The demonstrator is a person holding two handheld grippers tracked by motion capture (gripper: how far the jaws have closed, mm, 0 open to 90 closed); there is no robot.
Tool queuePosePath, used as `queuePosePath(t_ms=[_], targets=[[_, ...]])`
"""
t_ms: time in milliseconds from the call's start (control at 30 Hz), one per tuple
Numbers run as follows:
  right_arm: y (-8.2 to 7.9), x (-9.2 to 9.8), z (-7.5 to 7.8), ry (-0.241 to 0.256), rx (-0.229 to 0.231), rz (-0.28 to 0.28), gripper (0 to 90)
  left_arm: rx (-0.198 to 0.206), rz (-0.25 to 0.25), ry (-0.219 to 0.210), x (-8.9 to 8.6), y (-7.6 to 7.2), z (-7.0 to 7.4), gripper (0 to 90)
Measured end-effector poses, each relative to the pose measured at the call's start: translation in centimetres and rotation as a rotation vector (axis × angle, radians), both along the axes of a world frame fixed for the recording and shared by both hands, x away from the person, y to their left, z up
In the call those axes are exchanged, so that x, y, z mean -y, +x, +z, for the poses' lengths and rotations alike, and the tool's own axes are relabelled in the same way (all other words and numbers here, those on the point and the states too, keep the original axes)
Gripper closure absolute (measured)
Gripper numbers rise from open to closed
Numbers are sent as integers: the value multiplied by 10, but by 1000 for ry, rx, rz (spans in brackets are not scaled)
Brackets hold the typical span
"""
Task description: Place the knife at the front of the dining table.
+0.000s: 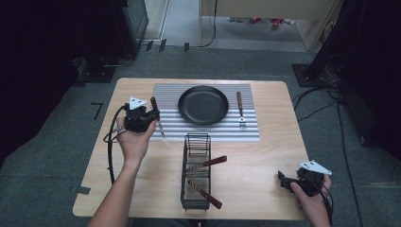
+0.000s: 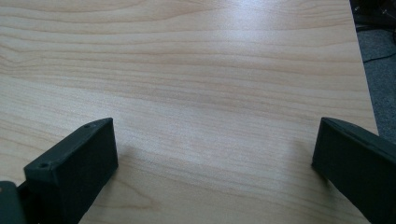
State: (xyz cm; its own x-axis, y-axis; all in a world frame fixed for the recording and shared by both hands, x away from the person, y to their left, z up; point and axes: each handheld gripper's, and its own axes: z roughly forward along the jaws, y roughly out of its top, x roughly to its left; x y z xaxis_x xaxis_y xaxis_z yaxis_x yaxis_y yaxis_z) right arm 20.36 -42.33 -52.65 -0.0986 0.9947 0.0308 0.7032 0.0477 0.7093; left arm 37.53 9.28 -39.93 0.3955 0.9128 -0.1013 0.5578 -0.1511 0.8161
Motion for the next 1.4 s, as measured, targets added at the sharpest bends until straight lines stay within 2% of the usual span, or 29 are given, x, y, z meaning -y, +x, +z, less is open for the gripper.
queuePosePath(t_ms=[167,267,300,333,367,433,467,500,767,833,867,933,1133,1167,1267,1400], targets=[[0,0,0,1,0,0,0,5,13,0,8,16,-5,823],[0,0,0,1,0,0,0,-6,33,-33,8,30,-11,823],[0,0,0,1,0,0,0,-6,33,-33,8,30,-11,823],[0,0,0,1,1,0,0,-20,48,-61,7,41,-16,823],[0,0,0,3,1,5,0,-30,54,-71,7,46,-18,823],[0,0,0,2,0,8,0,-52,61,-83,7,58,-23,823],[0,0,0,2,1,9,0,-52,61,-83,7,58,-23,823],[0,0,0,3,0,9,0,-82,68,-103,8,71,-30,823],[0,0,0,2,0,9,0,-232,112,-181,12,121,-67,823],[0,0,0,2,0,9,0,-256,121,-193,14,131,-75,823],[0,0,0,3,0,9,0,-256,121,-193,14,131,-75,823],[0,0,0,2,1,9,0,-281,150,-208,13,143,-83,822],[0,1,0,11,3,11,0,-317,175,-238,13,157,-94,822],[0,1,0,14,3,11,0,-329,181,-257,12,160,-98,822],[0,1,0,16,4,11,0,-348,186,-280,12,163,-105,821],[0,1,0,18,4,11,0,-343,195,-288,13,163,-109,821]])
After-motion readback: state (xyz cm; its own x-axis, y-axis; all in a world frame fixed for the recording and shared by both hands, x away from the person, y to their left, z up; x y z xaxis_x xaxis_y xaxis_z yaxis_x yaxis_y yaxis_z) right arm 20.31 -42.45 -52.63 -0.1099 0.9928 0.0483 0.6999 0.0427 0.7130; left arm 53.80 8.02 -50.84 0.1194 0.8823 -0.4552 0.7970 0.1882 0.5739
